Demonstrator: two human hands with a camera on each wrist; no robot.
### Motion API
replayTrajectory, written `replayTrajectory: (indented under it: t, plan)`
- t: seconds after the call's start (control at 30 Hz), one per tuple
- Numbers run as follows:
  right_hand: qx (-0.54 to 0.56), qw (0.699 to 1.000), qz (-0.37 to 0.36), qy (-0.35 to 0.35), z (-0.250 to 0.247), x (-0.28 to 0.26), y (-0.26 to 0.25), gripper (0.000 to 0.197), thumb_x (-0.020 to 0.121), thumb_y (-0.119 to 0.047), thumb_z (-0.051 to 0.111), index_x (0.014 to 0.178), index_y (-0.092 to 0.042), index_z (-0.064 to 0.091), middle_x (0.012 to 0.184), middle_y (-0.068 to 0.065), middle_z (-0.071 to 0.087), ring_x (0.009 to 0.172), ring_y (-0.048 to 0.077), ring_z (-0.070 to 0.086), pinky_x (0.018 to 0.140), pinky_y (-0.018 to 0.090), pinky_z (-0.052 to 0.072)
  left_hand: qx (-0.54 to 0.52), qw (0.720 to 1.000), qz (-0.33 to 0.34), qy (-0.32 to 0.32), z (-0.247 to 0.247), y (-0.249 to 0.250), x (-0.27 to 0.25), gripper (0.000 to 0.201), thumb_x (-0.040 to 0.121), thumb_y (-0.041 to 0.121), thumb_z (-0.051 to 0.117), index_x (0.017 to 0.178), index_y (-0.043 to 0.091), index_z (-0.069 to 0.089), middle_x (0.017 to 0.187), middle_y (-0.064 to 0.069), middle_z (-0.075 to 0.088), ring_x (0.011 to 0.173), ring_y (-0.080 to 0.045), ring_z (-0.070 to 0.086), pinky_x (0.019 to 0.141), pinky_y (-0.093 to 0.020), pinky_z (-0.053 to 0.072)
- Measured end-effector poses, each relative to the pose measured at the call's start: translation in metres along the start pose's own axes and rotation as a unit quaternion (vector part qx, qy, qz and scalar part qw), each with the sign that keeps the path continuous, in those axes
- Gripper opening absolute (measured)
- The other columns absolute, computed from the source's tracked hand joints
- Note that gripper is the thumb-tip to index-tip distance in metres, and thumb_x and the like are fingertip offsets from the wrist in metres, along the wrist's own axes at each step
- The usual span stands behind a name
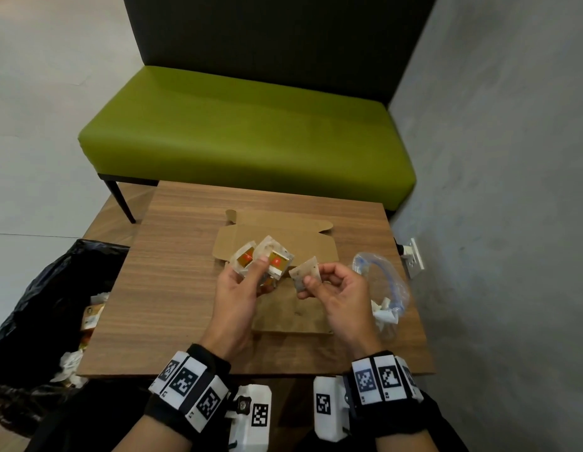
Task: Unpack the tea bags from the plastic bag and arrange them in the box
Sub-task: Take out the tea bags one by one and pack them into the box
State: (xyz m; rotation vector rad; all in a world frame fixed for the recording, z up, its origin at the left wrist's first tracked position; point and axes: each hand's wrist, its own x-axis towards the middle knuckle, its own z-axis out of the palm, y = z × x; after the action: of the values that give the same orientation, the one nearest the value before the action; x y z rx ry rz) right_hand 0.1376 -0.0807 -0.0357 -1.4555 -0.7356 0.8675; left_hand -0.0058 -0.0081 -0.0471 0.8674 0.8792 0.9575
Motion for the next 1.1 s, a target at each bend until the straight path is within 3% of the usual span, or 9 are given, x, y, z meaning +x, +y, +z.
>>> replayTrajectory:
  t: [0.17, 0.3, 0.43, 0.57, 0.67, 0.8, 0.97, 1.03, 1.1]
  plan:
    - [0.029, 0.999, 0.002, 0.016, 0.008, 0.001, 0.005, 0.010, 0.085, 0.005, 0.069, 0.095, 0.006, 0.065, 0.086, 0.019, 0.074, 0.070, 0.024, 0.074, 0.066, 0.026, 0.059, 0.028, 0.999, -0.002, -0.044, 0.002, 0.004, -0.003, 0.032, 0.087, 0.026, 0.062, 0.111, 0.006, 0.067, 0.110, -0.016, 0.072, 0.098, -0.029, 0.065, 0.077, -0.040, 0.050]
    - [0.064, 0.997, 0.018, 0.049, 0.012, 0.001, 0.005, 0.009, 0.085, 0.003, 0.071, 0.093, 0.003, 0.066, 0.084, 0.020, 0.074, 0.068, 0.028, 0.073, 0.065, 0.029, 0.059, 0.025, 0.999, -0.005, -0.029, -0.001, 0.007, -0.004, 0.040, 0.088, 0.029, 0.062, 0.117, 0.003, 0.064, 0.112, -0.016, 0.072, 0.107, -0.035, 0.066, 0.089, -0.047, 0.052]
    - [0.081, 0.993, 0.048, 0.075, 0.007, 0.001, 0.004, 0.010, 0.084, 0.000, 0.073, 0.091, 0.001, 0.067, 0.084, 0.019, 0.074, 0.061, 0.025, 0.071, 0.059, 0.029, 0.059, 0.056, 0.998, -0.006, 0.000, -0.010, 0.011, -0.002, 0.022, 0.096, 0.019, 0.058, 0.109, 0.005, 0.068, 0.099, -0.008, 0.076, 0.088, -0.017, 0.072, 0.063, -0.021, 0.055]
    - [0.058, 0.994, 0.051, 0.076, 0.004, -0.001, 0.006, 0.008, 0.084, -0.002, 0.074, 0.088, -0.003, 0.068, 0.080, 0.012, 0.075, 0.059, 0.024, 0.069, 0.057, 0.029, 0.059, 0.143, 0.990, -0.009, -0.006, -0.027, 0.019, 0.000, 0.016, 0.094, 0.021, 0.062, 0.104, 0.012, 0.071, 0.095, 0.002, 0.078, 0.087, -0.008, 0.073, 0.061, -0.015, 0.054]
    - [0.052, 0.995, 0.050, 0.070, 0.005, -0.003, 0.007, 0.007, 0.084, -0.001, 0.074, 0.087, -0.003, 0.067, 0.078, 0.011, 0.075, 0.058, 0.022, 0.068, 0.056, 0.028, 0.058, 0.169, 0.985, -0.006, 0.031, -0.050, 0.027, 0.006, 0.012, 0.092, 0.018, 0.064, 0.103, 0.016, 0.069, 0.093, 0.005, 0.077, 0.087, -0.006, 0.073, 0.065, -0.018, 0.057]
    - [0.062, 0.996, 0.056, 0.043, 0.018, -0.008, 0.008, 0.008, 0.084, 0.000, 0.073, 0.089, -0.001, 0.066, 0.076, 0.009, 0.074, 0.056, 0.021, 0.067, 0.057, 0.029, 0.059, 0.263, 0.961, 0.005, 0.087, -0.088, 0.027, 0.020, 0.025, 0.087, 0.018, 0.073, 0.109, 0.017, 0.063, 0.098, -0.003, 0.076, 0.090, -0.014, 0.073, 0.082, -0.039, 0.059]
    - [0.077, 0.994, 0.070, -0.017, 0.051, -0.019, 0.010, 0.011, 0.082, -0.001, 0.074, 0.090, 0.000, 0.067, 0.082, 0.015, 0.073, 0.057, 0.022, 0.064, 0.058, 0.034, 0.059, 0.324, 0.931, -0.015, 0.170, -0.120, 0.010, 0.026, 0.035, 0.084, 0.016, 0.077, 0.111, 0.014, 0.056, 0.101, -0.009, 0.073, 0.086, -0.019, 0.072, 0.081, -0.048, 0.059]
    - [0.085, 0.993, 0.080, -0.030, 0.063, -0.024, 0.012, 0.011, 0.082, -0.001, 0.075, 0.089, 0.000, 0.067, 0.079, 0.013, 0.072, 0.054, 0.021, 0.061, 0.055, 0.032, 0.057, 0.370, 0.912, -0.027, 0.177, -0.127, 0.007, 0.026, 0.036, 0.085, 0.017, 0.076, 0.113, 0.013, 0.055, 0.107, -0.012, 0.071, 0.095, -0.024, 0.069, 0.086, -0.048, 0.057]
    - [0.091, 0.991, 0.087, -0.035, 0.073, -0.027, 0.014, 0.009, 0.081, -0.001, 0.076, 0.085, -0.003, 0.068, 0.077, 0.012, 0.072, 0.050, 0.020, 0.059, 0.055, 0.033, 0.055, 0.469, 0.868, -0.062, 0.148, -0.130, 0.007, 0.024, 0.048, 0.087, 0.027, 0.074, 0.125, 0.012, 0.050, 0.120, -0.012, 0.064, 0.113, -0.030, 0.061, 0.096, -0.048, 0.050]
